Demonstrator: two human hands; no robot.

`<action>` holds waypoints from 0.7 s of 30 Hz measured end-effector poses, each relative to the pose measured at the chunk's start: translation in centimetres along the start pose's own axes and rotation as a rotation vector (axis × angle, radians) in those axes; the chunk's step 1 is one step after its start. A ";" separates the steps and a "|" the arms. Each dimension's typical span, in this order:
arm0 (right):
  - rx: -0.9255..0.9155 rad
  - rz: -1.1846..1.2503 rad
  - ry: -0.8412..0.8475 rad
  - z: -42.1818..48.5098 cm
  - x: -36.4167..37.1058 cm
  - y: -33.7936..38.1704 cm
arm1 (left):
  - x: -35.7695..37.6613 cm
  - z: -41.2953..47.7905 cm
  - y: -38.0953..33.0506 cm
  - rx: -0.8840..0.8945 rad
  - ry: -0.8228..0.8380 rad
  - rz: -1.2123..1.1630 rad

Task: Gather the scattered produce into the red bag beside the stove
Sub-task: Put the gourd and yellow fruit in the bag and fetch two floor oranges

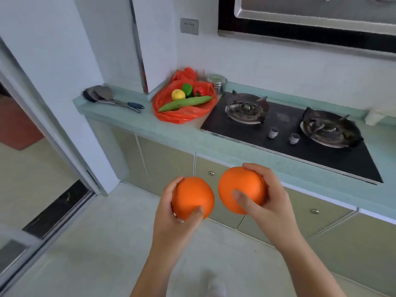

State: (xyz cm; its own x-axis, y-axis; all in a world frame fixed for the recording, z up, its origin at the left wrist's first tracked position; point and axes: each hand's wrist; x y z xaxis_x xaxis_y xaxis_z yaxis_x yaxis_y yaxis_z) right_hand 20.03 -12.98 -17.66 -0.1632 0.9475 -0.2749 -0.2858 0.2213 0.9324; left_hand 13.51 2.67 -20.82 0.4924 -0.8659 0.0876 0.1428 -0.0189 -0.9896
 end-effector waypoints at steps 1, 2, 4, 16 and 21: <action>-0.004 0.001 0.007 1.1 0.8 -0.3 | -0.4 0.9 0.2 -0.003 -0.019 0.003; -0.006 0.003 0.009 2.4 1.6 -0.5 | -0.8 2.0 0.4 -0.007 -0.038 0.005; -0.013 0.015 -0.003 5.2 3.0 -1.0 | -1.5 4.6 1.0 -0.010 -0.074 0.016; -0.029 0.079 -0.045 25.1 7.7 -3.9 | 0.1 26.2 1.4 0.034 -0.008 0.081; 0.041 0.093 -0.078 30.7 8.8 -6.0 | 0.6 32.1 3.0 0.005 -0.030 0.088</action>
State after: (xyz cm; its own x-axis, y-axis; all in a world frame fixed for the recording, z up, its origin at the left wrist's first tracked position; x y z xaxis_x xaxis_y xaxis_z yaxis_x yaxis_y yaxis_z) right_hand 49.31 1.11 -18.52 -0.1127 0.9791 -0.1693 -0.2342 0.1394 0.9621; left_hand 41.80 18.13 -20.11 0.5284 -0.8490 0.0034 0.1020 0.0594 -0.9930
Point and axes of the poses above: each hand's wrist, its own z-axis towards the middle knuckle, its own x-axis out of the palm, y = z × x, and after that the axes turned 2 degrees about x, right-handed
